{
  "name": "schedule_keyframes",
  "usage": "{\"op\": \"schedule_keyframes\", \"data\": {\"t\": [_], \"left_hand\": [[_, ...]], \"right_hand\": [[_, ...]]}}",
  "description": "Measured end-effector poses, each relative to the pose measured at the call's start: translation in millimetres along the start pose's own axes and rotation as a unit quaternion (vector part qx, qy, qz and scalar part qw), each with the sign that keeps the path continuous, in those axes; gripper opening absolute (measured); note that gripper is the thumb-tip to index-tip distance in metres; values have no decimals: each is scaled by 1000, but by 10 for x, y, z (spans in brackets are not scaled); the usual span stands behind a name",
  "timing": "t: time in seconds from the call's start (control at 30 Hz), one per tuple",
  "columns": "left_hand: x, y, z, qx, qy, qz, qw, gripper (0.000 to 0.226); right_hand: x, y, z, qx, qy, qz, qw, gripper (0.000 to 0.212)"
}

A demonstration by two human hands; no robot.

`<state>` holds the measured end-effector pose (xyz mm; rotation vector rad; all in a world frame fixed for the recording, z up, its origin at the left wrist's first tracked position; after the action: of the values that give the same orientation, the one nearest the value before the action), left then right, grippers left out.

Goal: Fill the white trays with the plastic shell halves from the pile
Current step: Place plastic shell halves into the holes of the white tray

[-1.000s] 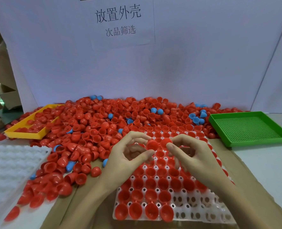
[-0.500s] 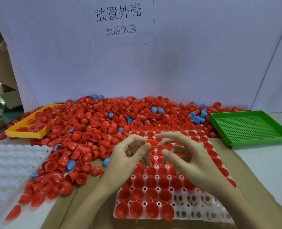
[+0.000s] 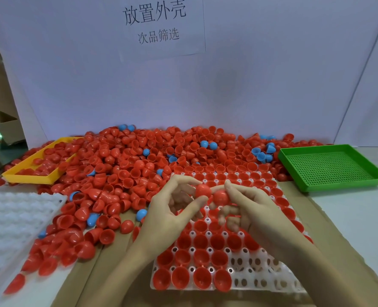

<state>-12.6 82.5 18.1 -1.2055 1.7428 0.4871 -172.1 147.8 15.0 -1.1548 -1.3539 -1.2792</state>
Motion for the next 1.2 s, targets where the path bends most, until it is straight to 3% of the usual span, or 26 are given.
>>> {"op": "schedule_keyframes", "data": {"t": [0.13, 0.27, 0.4, 0.5, 0.63, 0.77, 0.87, 0.97, 1.2], "left_hand": [[67, -9, -16, -12, -63, 40, 997, 23], [134, 8, -11, -19, -106, 61, 992, 33], [158, 17, -15, -20, -114, 51, 992, 34], [163, 30, -14, -7, -110, 40, 993, 33], [154, -37, -36, -19, -105, 42, 993, 47], [154, -184, -73, -53, -103, 64, 991, 51], [176, -218, -70, -54, -110, 68, 990, 55], [176, -180, -55, -37, -110, 59, 992, 56], [179, -139, -50, -20, -96, 31, 995, 59]], "right_hand": [[8, -33, -2, -32, -16, 20, 999, 46], [92, -40, 41, -77, -99, 128, 984, 15], [211, 81, 115, -102, -214, 313, 920, 48], [249, 129, 148, -108, -263, 390, 876, 39], [254, -74, 100, -108, -198, 339, 913, 26], [240, -224, 75, 32, -92, 281, 955, 24], [138, -237, 162, 159, -1, 263, 952, 27], [36, -227, 235, 227, 73, 221, 945, 31], [51, -158, 282, 263, 51, 343, 900, 26]]}}
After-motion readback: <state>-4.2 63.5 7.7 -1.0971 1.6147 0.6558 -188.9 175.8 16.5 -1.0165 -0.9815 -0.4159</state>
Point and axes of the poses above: each hand's wrist, its own z-axis away from the middle knuckle, its own y-axis out of the palm, x = y × z, the point moved 7 cm from there along -z, towards the middle knuckle, and after that the axes turned 3 degrees about z, right-handed, at the moved point
